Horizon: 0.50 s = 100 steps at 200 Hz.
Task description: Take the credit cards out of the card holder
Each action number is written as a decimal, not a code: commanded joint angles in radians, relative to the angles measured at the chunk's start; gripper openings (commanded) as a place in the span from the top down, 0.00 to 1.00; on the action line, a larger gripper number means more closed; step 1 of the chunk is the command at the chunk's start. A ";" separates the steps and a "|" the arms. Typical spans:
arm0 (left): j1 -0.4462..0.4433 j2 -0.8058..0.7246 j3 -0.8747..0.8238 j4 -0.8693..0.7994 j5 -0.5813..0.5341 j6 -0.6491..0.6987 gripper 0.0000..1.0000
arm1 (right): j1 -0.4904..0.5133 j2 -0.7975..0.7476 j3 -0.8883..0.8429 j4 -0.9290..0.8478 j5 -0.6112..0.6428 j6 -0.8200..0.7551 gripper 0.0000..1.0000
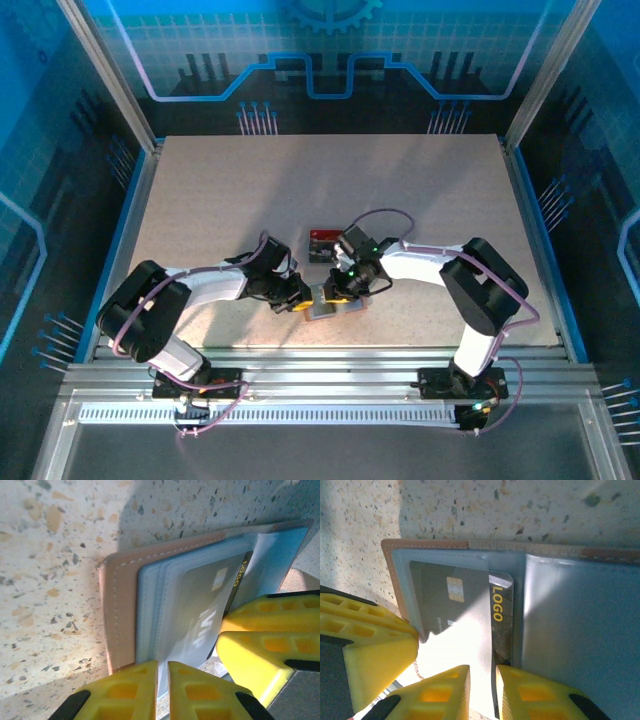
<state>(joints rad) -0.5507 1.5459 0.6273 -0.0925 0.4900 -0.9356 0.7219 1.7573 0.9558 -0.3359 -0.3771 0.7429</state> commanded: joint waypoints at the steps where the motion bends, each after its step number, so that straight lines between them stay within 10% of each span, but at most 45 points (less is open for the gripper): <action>1: 0.006 0.018 0.010 -0.020 -0.010 0.021 0.87 | 0.011 -0.037 0.008 -0.053 0.046 -0.010 0.79; 100: 0.008 0.056 -0.028 -0.020 -0.025 0.040 0.87 | 0.010 -0.041 -0.004 -0.010 -0.020 0.009 0.78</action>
<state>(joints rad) -0.5507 1.5768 0.6254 -0.0696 0.4942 -0.9276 0.7219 1.7195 0.9558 -0.3523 -0.3614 0.7441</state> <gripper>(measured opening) 0.128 0.218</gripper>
